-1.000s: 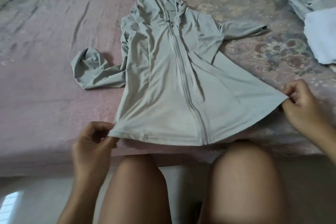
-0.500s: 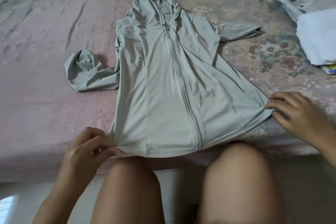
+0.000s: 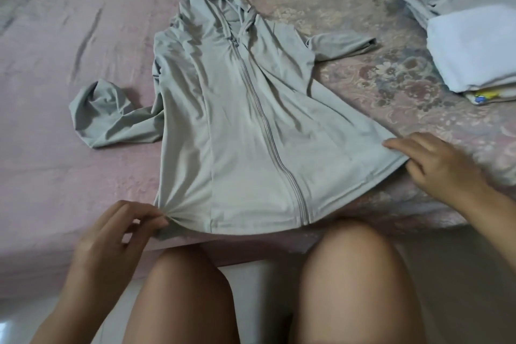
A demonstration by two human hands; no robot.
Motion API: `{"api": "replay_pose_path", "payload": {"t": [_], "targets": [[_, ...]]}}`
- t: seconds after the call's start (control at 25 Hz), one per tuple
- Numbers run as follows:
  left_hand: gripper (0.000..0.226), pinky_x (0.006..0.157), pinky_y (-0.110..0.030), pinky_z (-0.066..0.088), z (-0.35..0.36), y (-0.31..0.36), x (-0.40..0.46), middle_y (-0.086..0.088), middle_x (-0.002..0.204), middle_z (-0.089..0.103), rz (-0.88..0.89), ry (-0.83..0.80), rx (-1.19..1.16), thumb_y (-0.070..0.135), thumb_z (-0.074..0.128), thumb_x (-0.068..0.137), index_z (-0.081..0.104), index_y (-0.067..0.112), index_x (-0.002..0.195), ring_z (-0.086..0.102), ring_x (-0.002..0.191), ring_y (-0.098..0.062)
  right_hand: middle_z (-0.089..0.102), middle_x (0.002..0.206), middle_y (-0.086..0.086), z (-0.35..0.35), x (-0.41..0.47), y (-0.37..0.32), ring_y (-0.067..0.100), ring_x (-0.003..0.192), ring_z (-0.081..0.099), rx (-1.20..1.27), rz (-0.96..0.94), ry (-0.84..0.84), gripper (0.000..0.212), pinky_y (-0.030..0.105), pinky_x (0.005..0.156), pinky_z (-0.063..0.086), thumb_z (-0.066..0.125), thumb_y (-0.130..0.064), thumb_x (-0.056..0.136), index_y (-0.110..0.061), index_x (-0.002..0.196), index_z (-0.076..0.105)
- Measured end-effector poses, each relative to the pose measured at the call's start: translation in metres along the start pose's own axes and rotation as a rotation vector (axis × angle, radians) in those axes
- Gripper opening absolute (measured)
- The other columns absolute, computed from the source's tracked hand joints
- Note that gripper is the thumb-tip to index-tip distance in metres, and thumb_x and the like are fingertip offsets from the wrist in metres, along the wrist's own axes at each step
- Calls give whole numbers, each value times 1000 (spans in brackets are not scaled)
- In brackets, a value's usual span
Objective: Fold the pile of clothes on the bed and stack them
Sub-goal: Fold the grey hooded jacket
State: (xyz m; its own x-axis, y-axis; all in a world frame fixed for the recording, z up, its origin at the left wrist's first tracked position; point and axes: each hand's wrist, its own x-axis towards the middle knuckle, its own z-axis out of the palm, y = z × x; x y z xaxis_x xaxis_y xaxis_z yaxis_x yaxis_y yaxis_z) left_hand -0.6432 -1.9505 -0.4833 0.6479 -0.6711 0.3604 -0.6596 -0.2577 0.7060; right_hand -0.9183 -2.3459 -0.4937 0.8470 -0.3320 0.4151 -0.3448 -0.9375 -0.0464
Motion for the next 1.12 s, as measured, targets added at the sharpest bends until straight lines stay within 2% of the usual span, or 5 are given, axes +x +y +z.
{"api": "replay_pose_path", "payload": {"t": [0.2,0.36,0.48,0.64,1.12], "targets": [[28,77,-20,40,7,-16,0,0,99,48,248,-81,338,16,44,82,56,11,107,51,87,-17,65,93,17,15,4,2,35,78,61,-246,-247,48,22,41,63,50,45,-11,86,-7,96,65],[44,79,-12,35,9,-14,2,6,97,38,46,-1,328,-6,44,61,62,-2,101,46,86,-17,68,82,19,8,6,-1,37,64,64,-63,66,85,31,39,54,52,38,-15,84,-16,110,55],[42,84,-18,40,6,-11,-1,1,96,39,92,64,347,3,37,65,64,-2,97,45,84,-21,68,84,22,1,-2,9,38,66,64,79,276,97,46,38,60,49,32,-21,79,-12,113,63],[37,46,-42,51,10,-15,-10,-10,104,43,162,-9,452,20,42,76,52,15,111,47,82,-21,60,99,18,5,0,12,38,84,57,-181,-39,6,43,45,70,48,36,-8,73,-14,113,51],[24,57,-33,45,7,-37,-21,-4,97,54,369,-127,552,18,47,85,59,16,105,53,79,-21,63,97,20,1,-10,29,39,84,59,-161,-110,-156,37,46,73,46,37,-4,76,-13,107,54]]}}
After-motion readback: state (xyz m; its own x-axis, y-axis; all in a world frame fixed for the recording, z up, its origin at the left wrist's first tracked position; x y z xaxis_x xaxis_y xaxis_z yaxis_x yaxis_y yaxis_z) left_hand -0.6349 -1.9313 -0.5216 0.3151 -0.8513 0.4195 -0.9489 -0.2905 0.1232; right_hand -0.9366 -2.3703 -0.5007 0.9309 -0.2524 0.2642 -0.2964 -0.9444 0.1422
